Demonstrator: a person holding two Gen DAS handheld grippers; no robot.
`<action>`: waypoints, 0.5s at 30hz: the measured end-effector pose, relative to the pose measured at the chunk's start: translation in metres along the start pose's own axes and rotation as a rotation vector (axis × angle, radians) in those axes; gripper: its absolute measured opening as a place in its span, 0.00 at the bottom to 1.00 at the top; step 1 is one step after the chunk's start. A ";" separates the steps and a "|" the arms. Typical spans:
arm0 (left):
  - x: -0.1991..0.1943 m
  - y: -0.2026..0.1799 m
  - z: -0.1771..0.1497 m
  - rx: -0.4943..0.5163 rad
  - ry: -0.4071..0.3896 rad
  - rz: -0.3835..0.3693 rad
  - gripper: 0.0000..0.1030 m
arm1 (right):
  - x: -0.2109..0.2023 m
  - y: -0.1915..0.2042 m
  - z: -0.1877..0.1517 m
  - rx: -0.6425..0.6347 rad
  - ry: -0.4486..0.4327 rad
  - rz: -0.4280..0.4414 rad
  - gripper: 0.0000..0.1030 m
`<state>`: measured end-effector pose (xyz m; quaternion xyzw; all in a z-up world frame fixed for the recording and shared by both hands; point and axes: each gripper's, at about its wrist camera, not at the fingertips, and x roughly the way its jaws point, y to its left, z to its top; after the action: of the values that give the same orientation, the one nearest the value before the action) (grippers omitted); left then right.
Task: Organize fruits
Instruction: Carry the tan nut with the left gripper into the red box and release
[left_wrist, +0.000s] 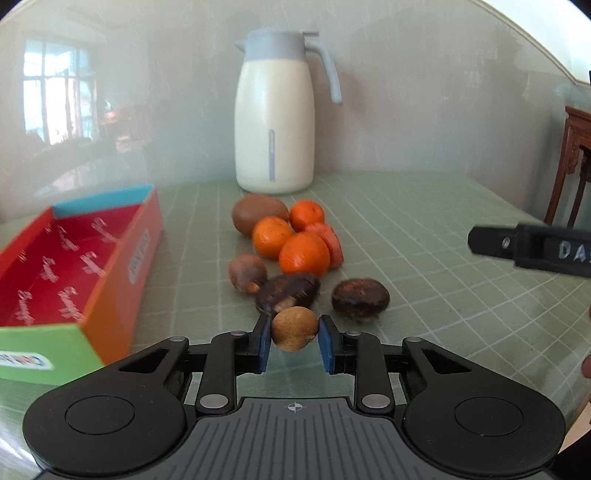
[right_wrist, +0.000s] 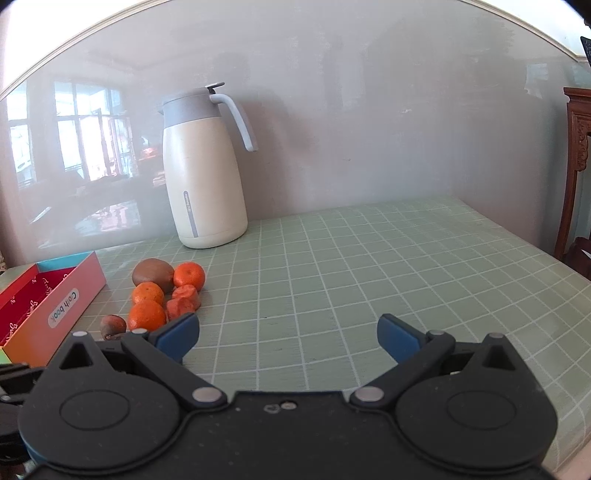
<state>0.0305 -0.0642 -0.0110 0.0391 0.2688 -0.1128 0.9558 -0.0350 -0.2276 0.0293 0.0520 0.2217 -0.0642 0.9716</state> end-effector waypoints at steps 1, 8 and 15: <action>-0.004 0.003 0.001 0.001 -0.016 0.009 0.27 | 0.001 0.002 0.000 0.000 0.003 0.003 1.00; -0.030 0.036 0.008 -0.026 -0.095 0.078 0.27 | 0.005 0.027 -0.001 -0.030 0.009 0.036 1.00; -0.041 0.087 0.012 -0.076 -0.118 0.177 0.27 | 0.011 0.051 -0.002 -0.057 0.023 0.065 1.00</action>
<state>0.0230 0.0264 0.0217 0.0195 0.2118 -0.0198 0.9769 -0.0187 -0.1785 0.0259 0.0321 0.2325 -0.0258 0.9717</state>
